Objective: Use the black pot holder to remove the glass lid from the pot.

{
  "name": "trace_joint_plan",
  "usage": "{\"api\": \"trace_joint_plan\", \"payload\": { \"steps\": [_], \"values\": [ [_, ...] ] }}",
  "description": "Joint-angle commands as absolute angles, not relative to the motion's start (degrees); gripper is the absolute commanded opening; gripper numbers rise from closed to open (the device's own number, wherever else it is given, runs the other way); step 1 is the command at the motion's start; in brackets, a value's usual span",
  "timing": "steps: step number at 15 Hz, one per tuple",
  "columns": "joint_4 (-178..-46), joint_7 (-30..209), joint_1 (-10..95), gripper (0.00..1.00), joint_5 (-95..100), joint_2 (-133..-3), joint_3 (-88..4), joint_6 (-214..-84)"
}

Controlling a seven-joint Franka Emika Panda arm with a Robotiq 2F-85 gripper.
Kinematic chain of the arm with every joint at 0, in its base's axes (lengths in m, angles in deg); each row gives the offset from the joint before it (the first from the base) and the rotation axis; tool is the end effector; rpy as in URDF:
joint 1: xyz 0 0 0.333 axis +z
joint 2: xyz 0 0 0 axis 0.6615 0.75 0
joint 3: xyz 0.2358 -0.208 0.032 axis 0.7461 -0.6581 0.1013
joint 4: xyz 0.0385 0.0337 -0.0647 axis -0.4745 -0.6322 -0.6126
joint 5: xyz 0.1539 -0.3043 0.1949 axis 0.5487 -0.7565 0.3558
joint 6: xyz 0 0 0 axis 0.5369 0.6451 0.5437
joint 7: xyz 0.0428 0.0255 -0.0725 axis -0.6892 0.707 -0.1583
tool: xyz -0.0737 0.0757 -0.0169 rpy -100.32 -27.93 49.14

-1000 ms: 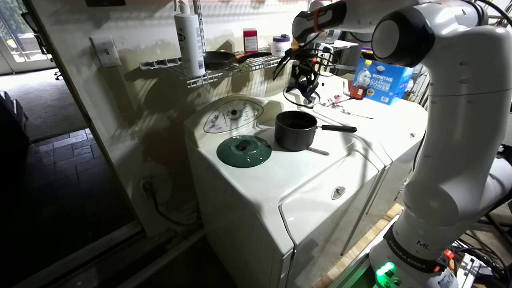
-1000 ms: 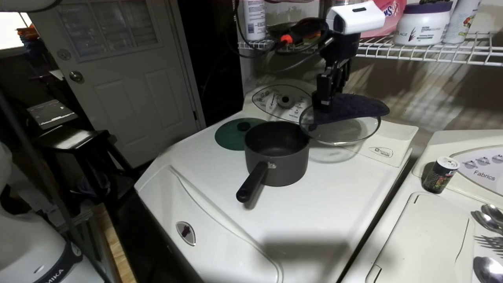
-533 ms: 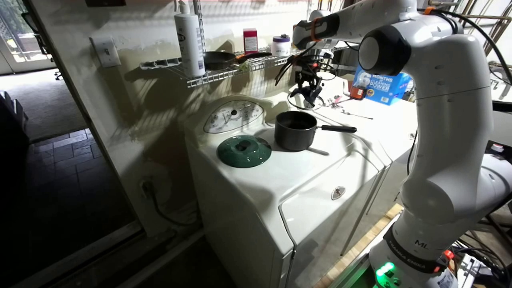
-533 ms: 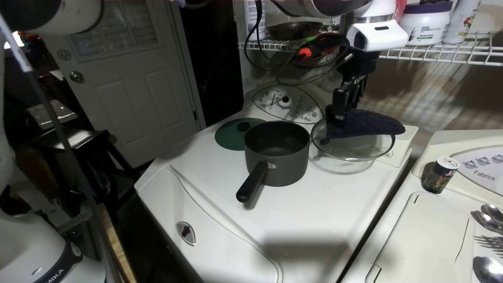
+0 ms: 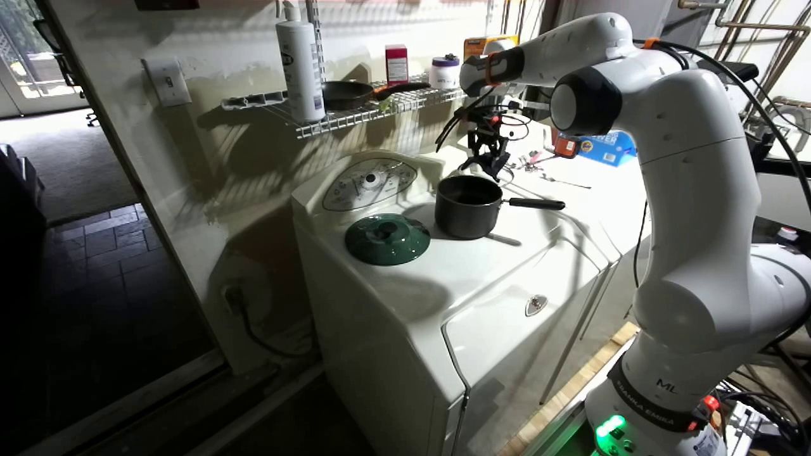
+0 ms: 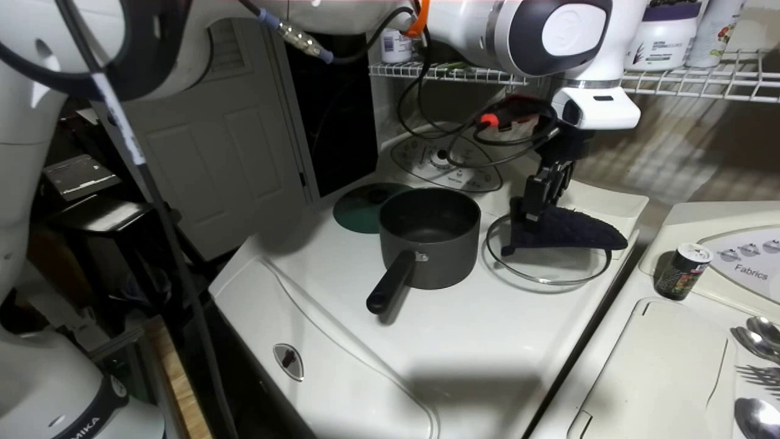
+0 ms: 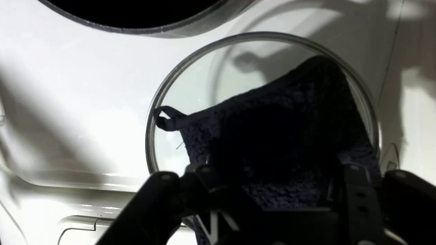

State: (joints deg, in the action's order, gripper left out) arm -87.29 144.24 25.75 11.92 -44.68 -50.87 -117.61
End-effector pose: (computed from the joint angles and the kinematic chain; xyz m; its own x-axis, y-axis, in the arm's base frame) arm 0.6704 -0.3035 0.3832 0.0538 -0.9986 0.0003 -0.9965 -0.0537 0.0636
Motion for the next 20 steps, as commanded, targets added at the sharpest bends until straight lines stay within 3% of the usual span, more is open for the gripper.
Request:
{"api": "trace_joint_plan", "payload": {
  "steps": [1,20],
  "values": [
    [-81.0,143.7,24.5,0.40,13.2,-41.0,-50.5,-114.2],
    [-82.7,132.3,24.3,0.40,11.9,-37.5,-50.3,-115.8]
  ]
}}
